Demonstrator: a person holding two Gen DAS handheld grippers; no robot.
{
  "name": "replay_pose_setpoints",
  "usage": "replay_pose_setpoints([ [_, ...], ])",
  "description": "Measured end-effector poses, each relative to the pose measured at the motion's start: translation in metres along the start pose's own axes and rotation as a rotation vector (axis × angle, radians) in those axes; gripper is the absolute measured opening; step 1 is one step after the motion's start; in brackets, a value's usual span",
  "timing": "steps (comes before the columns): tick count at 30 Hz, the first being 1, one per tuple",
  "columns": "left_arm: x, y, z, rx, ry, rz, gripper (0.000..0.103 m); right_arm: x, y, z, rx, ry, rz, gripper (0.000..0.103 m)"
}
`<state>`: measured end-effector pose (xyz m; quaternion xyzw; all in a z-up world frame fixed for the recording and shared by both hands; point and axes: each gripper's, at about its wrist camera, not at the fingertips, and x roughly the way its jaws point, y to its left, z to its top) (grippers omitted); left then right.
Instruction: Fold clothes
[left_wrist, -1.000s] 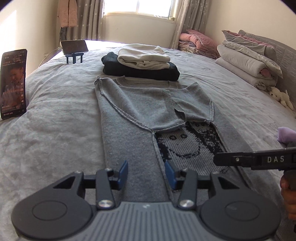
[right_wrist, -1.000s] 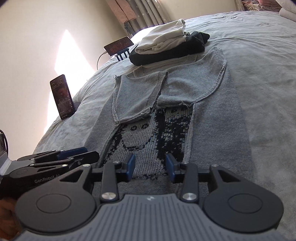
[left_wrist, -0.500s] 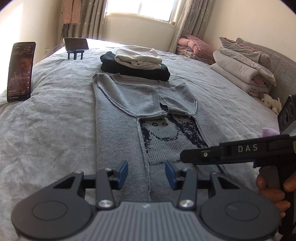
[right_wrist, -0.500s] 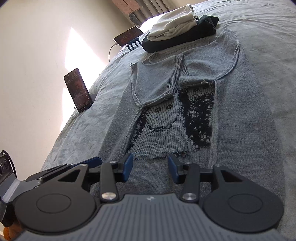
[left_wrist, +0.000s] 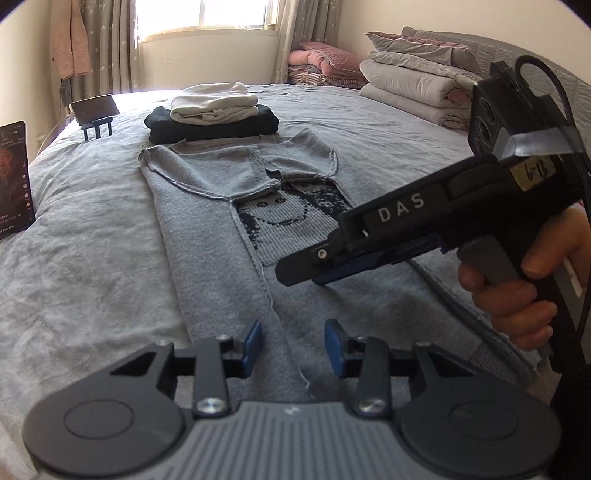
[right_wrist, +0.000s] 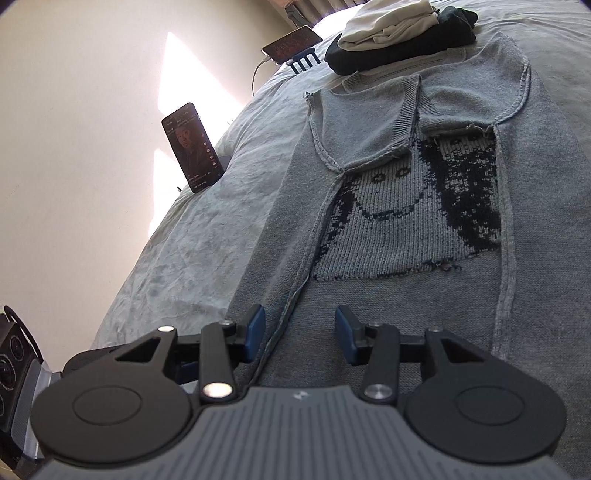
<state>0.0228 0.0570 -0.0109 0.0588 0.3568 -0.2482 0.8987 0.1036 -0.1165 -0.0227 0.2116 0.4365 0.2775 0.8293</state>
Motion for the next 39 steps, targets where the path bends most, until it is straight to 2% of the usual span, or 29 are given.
replay_pose_setpoints([
  [3, 0.002, -0.001, -0.008, 0.021, 0.015, 0.025, 0.028, 0.007, 0.005, -0.002, 0.005, 0.022, 0.026, 0.046],
  [5, 0.001, 0.003, -0.01, 0.013, 0.01, 0.039, 0.015, 0.009, 0.007, -0.002, 0.004, 0.03, 0.028, 0.046],
  [7, -0.003, 0.008, -0.012, -0.011, -0.007, 0.041, 0.008, 0.01, 0.009, -0.003, -0.001, 0.03, 0.022, 0.046],
  [10, -0.009, 0.016, -0.014, -0.072, -0.042, 0.001, 0.006, 0.008, 0.008, -0.006, 0.015, 0.032, 0.032, 0.046],
  [17, -0.015, 0.038, -0.013, -0.297, -0.095, -0.178, 0.005, 0.008, 0.007, -0.012, 0.077, 0.048, 0.099, 0.046],
  [21, -0.012, 0.041, -0.014, -0.363, -0.101, -0.246, 0.005, 0.005, 0.004, -0.013, 0.108, 0.042, 0.121, 0.046],
  [23, -0.011, 0.037, -0.014, -0.332, -0.086, -0.242, 0.007, 0.003, 0.002, -0.013, 0.112, 0.039, 0.116, 0.046],
  [24, -0.011, 0.035, -0.013, -0.308, -0.07, -0.238, 0.007, 0.002, 0.001, -0.014, 0.113, 0.035, 0.11, 0.041],
  [25, -0.013, 0.032, -0.013, -0.277, -0.05, -0.23, 0.009, 0.001, 0.0, -0.014, 0.111, 0.035, 0.102, 0.031],
  [28, -0.023, 0.015, -0.012, -0.129, -0.01, -0.18, 0.034, 0.0, -0.002, -0.016, 0.103, 0.041, 0.081, 0.026],
  [31, -0.034, -0.001, -0.015, -0.02, -0.006, -0.165, 0.035, -0.001, -0.003, -0.019, 0.097, 0.052, 0.08, 0.025],
  [34, -0.037, -0.008, -0.022, 0.021, 0.031, -0.178, 0.034, -0.004, -0.002, -0.022, 0.085, 0.056, 0.087, 0.027],
  [37, -0.037, -0.015, -0.027, 0.066, 0.061, -0.117, 0.027, -0.005, 0.0, -0.023, 0.072, 0.065, 0.093, 0.027],
  [39, -0.036, -0.019, -0.03, 0.09, 0.079, -0.084, 0.027, -0.004, 0.002, -0.025, 0.065, 0.077, 0.104, 0.027],
])
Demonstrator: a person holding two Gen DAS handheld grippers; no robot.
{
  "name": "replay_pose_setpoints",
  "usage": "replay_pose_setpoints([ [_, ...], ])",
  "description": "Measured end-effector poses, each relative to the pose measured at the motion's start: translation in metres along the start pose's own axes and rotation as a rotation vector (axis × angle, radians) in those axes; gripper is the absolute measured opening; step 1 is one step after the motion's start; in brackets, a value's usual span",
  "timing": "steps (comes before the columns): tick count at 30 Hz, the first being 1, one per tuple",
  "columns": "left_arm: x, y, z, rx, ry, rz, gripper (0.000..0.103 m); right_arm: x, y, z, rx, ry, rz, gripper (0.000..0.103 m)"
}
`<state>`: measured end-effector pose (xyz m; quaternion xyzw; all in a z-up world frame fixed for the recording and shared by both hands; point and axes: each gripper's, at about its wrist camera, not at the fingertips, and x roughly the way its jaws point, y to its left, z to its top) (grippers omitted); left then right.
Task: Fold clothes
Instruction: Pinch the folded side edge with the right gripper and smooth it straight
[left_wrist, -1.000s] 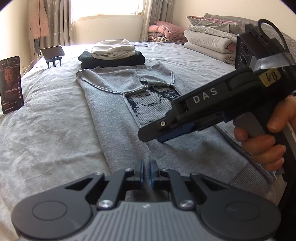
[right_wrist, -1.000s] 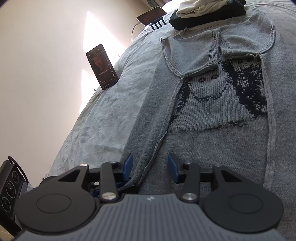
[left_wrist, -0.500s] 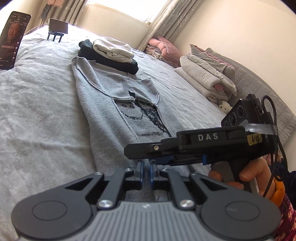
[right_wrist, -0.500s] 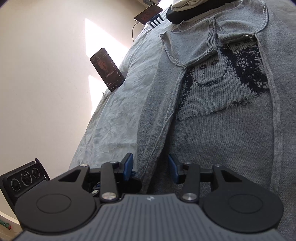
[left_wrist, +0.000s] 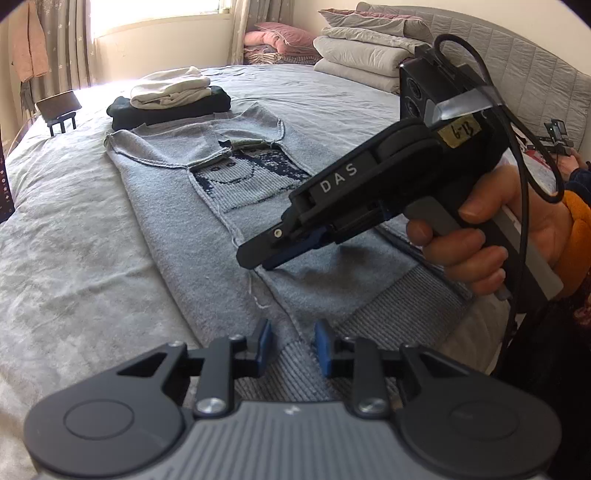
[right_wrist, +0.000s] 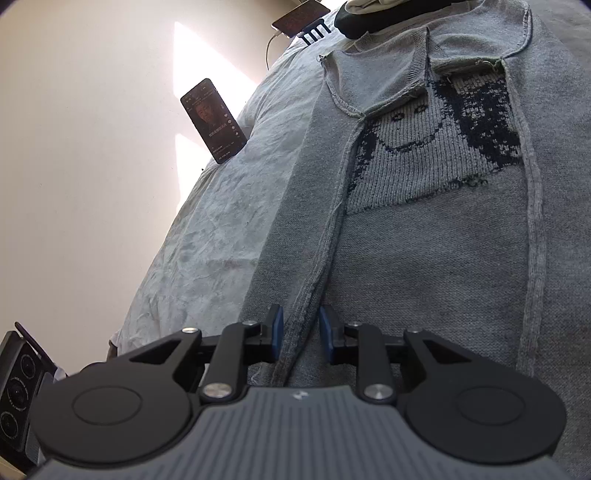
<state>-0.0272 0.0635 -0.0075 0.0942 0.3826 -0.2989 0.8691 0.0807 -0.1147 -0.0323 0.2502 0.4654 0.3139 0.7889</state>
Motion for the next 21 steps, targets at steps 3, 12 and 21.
replay_pose_setpoints([
  [3, 0.003, -0.003, -0.001, 0.019, 0.013, 0.03, 0.021, 0.003, 0.004, -0.002, -0.018, 0.014, 0.008, 0.025],
  [12, -0.017, 0.011, 0.005, -0.098, -0.067, -0.03, 0.007, -0.003, 0.013, -0.005, -0.074, -0.016, 0.023, 0.008],
  [21, -0.004, 0.002, 0.008, -0.111, -0.034, -0.116, 0.008, -0.019, 0.015, -0.005, -0.119, -0.011, -0.045, 0.008],
])
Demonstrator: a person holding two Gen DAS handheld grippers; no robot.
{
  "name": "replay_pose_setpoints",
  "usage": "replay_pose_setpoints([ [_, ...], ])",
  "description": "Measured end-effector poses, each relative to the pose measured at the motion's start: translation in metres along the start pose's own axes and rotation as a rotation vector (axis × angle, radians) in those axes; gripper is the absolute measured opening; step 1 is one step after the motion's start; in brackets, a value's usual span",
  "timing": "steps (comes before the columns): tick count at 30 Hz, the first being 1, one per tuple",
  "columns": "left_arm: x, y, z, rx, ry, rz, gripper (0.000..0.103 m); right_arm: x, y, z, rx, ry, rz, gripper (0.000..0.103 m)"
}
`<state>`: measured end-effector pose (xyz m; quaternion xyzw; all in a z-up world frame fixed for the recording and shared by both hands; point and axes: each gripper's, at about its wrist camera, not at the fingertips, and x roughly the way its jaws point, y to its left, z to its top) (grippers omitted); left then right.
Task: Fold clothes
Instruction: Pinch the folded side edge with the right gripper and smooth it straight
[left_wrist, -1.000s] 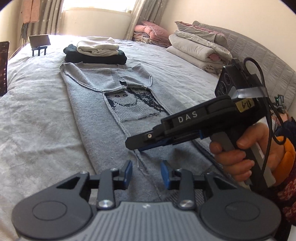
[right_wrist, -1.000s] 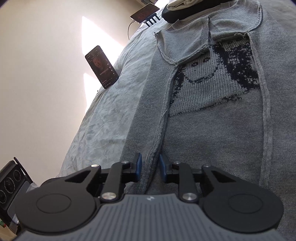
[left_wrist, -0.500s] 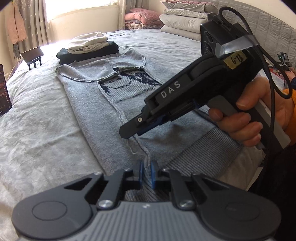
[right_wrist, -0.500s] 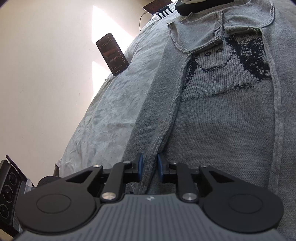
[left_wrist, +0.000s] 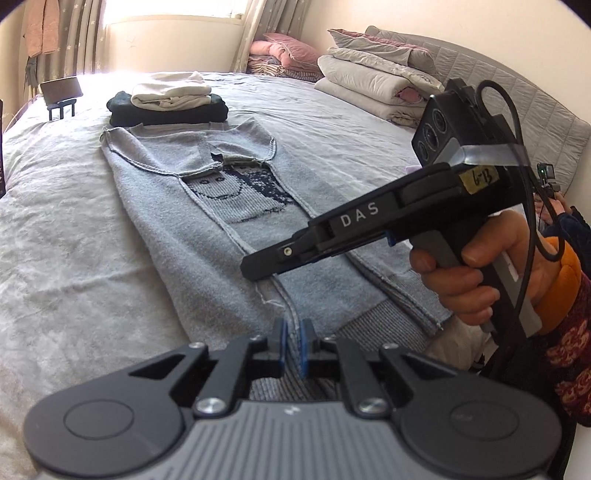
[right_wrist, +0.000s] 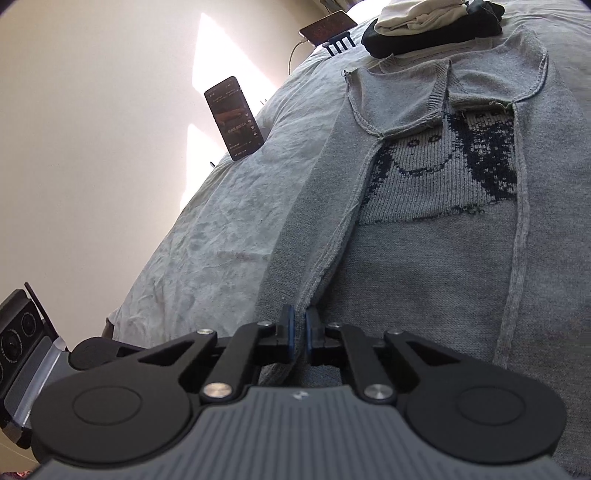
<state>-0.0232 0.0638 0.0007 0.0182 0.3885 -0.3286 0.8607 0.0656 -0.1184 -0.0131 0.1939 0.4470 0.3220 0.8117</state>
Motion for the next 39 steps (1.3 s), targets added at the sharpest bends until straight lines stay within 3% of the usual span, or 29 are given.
replay_pose_setpoints([
  [2, 0.009, -0.001, -0.003, 0.01, 0.038, -0.02, 0.012, 0.005, -0.004, -0.003, -0.008, 0.018, -0.036, 0.008],
  [4, 0.012, -0.002, -0.005, 0.026, 0.056, -0.037, 0.024, 0.012, -0.009, -0.006, -0.02, 0.039, -0.074, 0.008],
  [8, -0.004, 0.004, -0.001, 0.036, -0.023, -0.056, 0.031, 0.006, -0.017, -0.005, 0.034, 0.035, -0.024, 0.017],
  [11, -0.011, 0.014, 0.004, 0.064, -0.137, 0.024, 0.031, -0.002, -0.017, -0.003, 0.041, -0.024, -0.024, 0.017],
  [13, -0.007, 0.025, 0.008, 0.054, -0.168, 0.081, 0.031, -0.003, -0.016, -0.001, 0.043, -0.059, -0.024, 0.017],
  [17, 0.011, 0.046, 0.015, 0.022, -0.155, 0.146, 0.028, 0.007, -0.013, 0.008, 0.024, -0.076, -0.047, 0.017],
  [21, 0.026, 0.056, 0.013, 0.025, -0.125, 0.164, 0.028, 0.024, -0.014, 0.012, 0.007, -0.067, -0.098, 0.017],
  [23, 0.031, 0.058, 0.009, 0.033, -0.099, 0.178, 0.027, 0.029, -0.014, 0.013, -0.019, -0.069, -0.139, 0.009],
  [25, 0.028, 0.058, 0.008, 0.043, -0.104, 0.179, 0.027, 0.028, -0.013, 0.013, -0.026, -0.069, -0.147, 0.009],
  [27, 0.019, 0.056, 0.007, 0.053, -0.124, 0.164, 0.027, 0.021, -0.011, 0.013, -0.031, -0.08, -0.135, 0.017],
  [30, 0.006, 0.049, 0.002, 0.115, -0.151, 0.116, 0.026, 0.009, -0.002, 0.01, -0.065, -0.09, -0.102, 0.017],
  [36, 0.007, 0.029, -0.011, 0.223, -0.065, -0.011, 0.017, -0.011, -0.001, 0.006, -0.099, -0.105, -0.139, 0.017],
  [39, 0.011, 0.017, -0.016, 0.264, -0.04, -0.016, 0.016, -0.019, -0.006, 0.004, -0.094, -0.1, -0.164, 0.017],
])
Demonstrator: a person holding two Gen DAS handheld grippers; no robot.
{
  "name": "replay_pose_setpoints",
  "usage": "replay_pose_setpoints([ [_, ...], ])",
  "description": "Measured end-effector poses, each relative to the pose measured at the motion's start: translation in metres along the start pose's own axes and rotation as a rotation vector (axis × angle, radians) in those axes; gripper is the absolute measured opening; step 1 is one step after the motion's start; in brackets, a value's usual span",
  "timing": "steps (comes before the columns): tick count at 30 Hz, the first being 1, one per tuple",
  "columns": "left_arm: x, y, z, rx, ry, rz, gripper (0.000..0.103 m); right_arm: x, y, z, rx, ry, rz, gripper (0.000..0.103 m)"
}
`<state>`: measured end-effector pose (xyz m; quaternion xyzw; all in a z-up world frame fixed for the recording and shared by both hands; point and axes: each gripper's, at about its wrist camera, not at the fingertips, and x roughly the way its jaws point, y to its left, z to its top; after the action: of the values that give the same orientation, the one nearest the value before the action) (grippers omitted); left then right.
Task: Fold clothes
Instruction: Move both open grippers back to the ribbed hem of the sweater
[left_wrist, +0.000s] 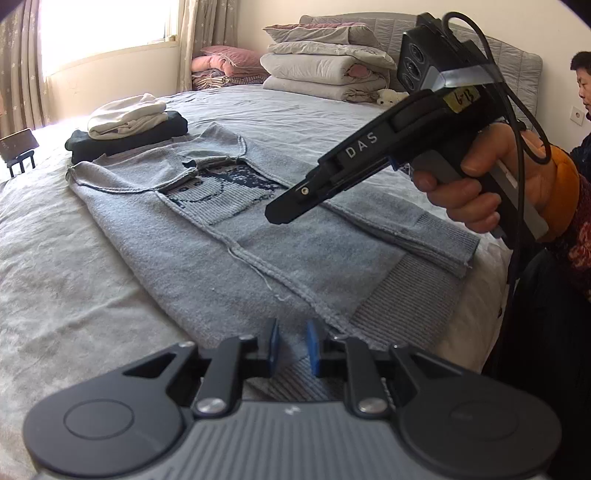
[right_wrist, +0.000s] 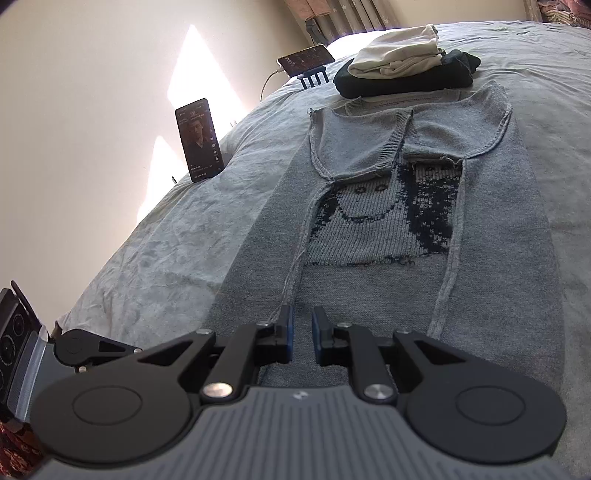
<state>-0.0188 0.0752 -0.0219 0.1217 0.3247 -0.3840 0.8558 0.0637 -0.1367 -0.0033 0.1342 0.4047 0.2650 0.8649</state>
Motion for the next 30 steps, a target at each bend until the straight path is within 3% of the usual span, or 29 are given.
replay_pose_setpoints([
  [3, -0.008, -0.006, 0.006, -0.023, 0.004, -0.006, 0.017, -0.01, -0.004, -0.001, 0.0, 0.005, -0.026, 0.018],
  [6, -0.014, -0.011, 0.013, -0.061, 0.01, -0.038, 0.032, -0.026, -0.003, -0.005, -0.033, -0.003, -0.069, 0.041],
  [7, -0.015, -0.014, 0.015, -0.068, 0.015, -0.051, 0.036, -0.03, -0.002, -0.007, -0.046, -0.004, -0.076, 0.043],
  [11, -0.01, -0.027, 0.02, -0.087, 0.066, -0.05, 0.036, -0.043, 0.002, -0.015, -0.081, 0.0, -0.105, 0.043],
  [14, -0.003, -0.031, 0.019, -0.097, 0.118, -0.008, 0.032, -0.053, 0.003, -0.028, -0.1, 0.015, -0.12, 0.043],
  [17, -0.001, -0.033, 0.017, -0.113, 0.133, 0.033, 0.009, -0.061, 0.0, -0.039, -0.097, 0.009, -0.124, 0.043],
  [18, -0.002, -0.032, 0.018, -0.129, 0.125, 0.036, 0.007, -0.064, -0.001, -0.042, -0.091, 0.005, -0.122, 0.043],
  [23, -0.019, -0.033, 0.024, -0.195, 0.015, 0.026, 0.005, -0.07, -0.007, -0.049, -0.058, -0.014, -0.113, 0.043],
  [30, 0.01, -0.039, 0.02, -0.173, 0.086, 0.014, 0.01, -0.069, -0.008, -0.057, -0.059, 0.001, -0.094, 0.043],
])
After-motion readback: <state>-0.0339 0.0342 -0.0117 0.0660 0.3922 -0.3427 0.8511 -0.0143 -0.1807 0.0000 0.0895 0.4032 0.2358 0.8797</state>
